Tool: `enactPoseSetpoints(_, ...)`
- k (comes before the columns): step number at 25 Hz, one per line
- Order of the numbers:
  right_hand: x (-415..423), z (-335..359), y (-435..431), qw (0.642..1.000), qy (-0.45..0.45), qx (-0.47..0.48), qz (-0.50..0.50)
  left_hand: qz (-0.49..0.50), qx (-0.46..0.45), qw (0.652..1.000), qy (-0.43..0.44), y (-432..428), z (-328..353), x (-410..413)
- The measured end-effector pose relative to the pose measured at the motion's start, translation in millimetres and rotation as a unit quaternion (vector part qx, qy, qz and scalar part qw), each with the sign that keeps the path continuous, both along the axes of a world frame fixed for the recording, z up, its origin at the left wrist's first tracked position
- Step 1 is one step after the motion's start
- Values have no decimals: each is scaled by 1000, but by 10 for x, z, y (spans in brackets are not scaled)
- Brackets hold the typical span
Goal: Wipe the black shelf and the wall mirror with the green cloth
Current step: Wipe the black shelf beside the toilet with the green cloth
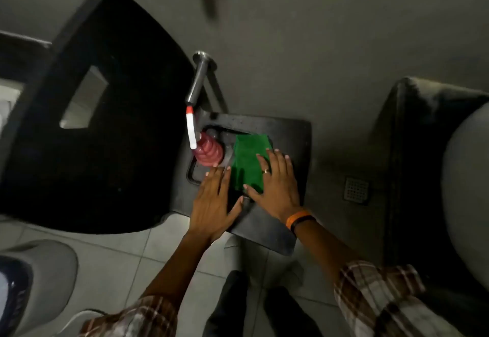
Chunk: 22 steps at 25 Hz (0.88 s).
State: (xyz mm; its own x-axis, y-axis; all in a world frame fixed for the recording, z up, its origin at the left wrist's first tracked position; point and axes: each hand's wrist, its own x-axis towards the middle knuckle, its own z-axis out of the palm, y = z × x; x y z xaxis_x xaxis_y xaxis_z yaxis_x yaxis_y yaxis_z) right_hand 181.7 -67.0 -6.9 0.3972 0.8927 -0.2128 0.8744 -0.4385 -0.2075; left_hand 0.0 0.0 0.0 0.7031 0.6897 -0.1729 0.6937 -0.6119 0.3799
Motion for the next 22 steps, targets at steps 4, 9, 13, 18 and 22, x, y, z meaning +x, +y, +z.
enactPoseSetpoints(4,-15,-555,289,1000,-5,-3,24,-5,-1,1000,7,148,-562,59)
enactPoseSetpoints(9,42,-1047,495,997,-48,12,54,-2,1,1000,-6,153,-988,78)
enactPoseSetpoints(13,63,-1217,590,994,-67,81,14,13,-11,1000,-10,129,-1072,37)
enactPoseSetpoints(18,119,-1058,851,995,-70,65,5,22,-4,999,-31,82,-835,32)
enactPoseSetpoints(22,125,-443,719,991,-90,94,-35,17,36,994,-103,94,-206,220)
